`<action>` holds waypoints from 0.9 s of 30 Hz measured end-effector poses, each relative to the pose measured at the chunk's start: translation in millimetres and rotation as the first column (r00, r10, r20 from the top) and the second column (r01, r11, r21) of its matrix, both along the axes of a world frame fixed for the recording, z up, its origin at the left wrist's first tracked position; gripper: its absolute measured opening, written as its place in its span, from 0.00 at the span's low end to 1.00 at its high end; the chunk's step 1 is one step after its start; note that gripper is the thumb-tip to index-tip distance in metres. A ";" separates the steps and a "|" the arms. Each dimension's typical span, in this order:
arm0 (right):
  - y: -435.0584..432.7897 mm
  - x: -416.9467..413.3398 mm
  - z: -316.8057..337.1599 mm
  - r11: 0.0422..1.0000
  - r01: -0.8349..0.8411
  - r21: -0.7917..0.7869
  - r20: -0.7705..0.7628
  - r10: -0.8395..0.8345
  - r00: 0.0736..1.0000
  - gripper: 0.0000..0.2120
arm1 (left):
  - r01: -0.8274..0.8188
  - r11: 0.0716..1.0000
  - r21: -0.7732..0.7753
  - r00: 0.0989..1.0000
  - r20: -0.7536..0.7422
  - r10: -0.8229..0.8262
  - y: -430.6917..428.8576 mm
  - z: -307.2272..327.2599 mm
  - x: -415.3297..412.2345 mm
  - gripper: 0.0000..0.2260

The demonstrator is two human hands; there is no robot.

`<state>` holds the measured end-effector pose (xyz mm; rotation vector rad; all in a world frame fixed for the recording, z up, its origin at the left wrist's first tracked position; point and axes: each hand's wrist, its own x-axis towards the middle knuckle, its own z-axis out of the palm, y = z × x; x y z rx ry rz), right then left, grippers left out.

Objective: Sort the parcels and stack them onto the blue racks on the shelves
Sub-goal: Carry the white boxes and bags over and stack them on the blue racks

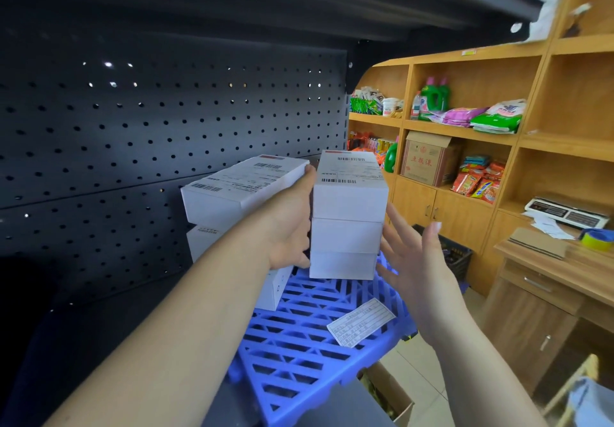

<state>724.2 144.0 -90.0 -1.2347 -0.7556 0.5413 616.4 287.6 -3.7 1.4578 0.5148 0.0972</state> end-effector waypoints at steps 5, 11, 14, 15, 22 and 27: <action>2.7 2.5 -2.7 1.000 -0.004 0.003 -0.030 0.004 1.000 0.22 | -0.098 0.990 -0.105 0.994 0.032 0.102 2.7 -9.0 7.7 0.30; 0.1 7.7 4.4 0.998 -0.055 0.026 -0.040 0.056 0.998 0.26 | -0.092 0.996 0.009 0.995 0.025 0.092 -4.7 -9.5 8.0 0.30; -2.2 10.0 6.9 0.994 -0.105 0.026 -0.038 0.106 0.994 0.27 | -0.089 0.996 0.000 0.996 0.030 0.089 -4.4 -17.6 8.6 0.30; -3.4 11.3 6.6 0.992 -0.123 0.027 -0.028 0.123 0.992 0.27 | -0.096 0.995 -0.010 0.994 0.044 0.096 -4.2 -20.4 7.9 0.31; -8.3 34.9 0.5 0.947 -0.309 0.084 0.059 0.305 0.951 0.33 | -0.179 0.981 -0.072 0.964 0.186 0.190 -5.5 -42.0 5.7 0.29; -6.9 43.0 -0.8 0.905 -0.418 0.085 0.093 0.410 0.907 0.34 | -0.308 0.938 -0.160 0.901 0.266 0.342 -6.5 -54.6 5.8 0.29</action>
